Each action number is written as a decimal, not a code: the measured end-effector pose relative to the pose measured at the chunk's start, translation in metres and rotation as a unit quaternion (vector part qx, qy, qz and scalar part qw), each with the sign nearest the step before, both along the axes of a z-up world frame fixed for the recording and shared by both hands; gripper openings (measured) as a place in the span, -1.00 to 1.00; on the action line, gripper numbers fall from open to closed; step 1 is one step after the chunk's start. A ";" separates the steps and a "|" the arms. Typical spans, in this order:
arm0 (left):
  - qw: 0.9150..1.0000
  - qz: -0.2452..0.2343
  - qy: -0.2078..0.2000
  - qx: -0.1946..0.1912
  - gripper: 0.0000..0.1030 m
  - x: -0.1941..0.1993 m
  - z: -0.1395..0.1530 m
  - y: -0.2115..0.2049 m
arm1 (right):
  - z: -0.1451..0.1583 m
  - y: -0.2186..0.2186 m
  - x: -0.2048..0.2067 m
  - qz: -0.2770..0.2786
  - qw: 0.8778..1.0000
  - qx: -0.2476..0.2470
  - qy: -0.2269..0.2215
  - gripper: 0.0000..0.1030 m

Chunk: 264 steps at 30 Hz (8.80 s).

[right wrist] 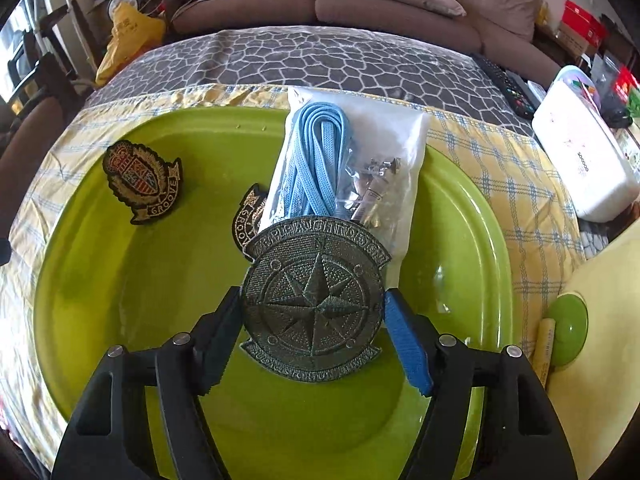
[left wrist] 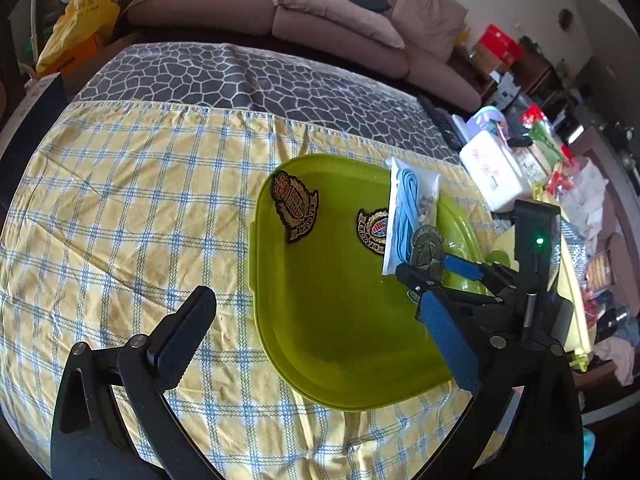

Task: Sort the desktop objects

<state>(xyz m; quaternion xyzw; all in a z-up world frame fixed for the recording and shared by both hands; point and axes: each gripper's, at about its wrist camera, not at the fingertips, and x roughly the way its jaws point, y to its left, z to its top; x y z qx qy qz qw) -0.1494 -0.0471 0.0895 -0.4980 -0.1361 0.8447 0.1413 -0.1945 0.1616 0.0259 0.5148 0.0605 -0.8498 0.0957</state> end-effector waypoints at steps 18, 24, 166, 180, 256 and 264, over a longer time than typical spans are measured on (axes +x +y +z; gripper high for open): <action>0.996 -0.055 0.012 -0.064 0.99 -0.006 0.005 0.070 | 0.089 0.075 0.021 -0.052 0.984 -0.158 0.059 0.40; 0.992 -0.079 -0.018 -0.093 0.99 -0.047 -0.016 0.127 | 0.111 0.094 0.030 -0.053 0.977 -0.192 0.078 0.40; 0.974 -0.221 -0.042 0.006 -0.61 -0.009 0.057 0.361 | 0.178 0.295 0.153 -0.230 0.950 -0.146 0.151 0.62; 0.977 -0.208 0.034 0.027 0.02 0.014 0.110 0.297 | 0.175 0.284 0.148 -0.224 0.956 -0.126 0.144 0.63; 0.994 -0.016 0.014 -0.108 0.84 -0.090 -0.012 0.013 | -0.010 -0.017 -0.045 -0.004 1.000 -0.001 -0.008 -0.50; 0.988 -0.037 0.024 -0.145 0.84 -0.088 -0.011 0.029 | -0.002 -0.017 -0.039 0.010 0.999 -0.029 -0.014 -0.95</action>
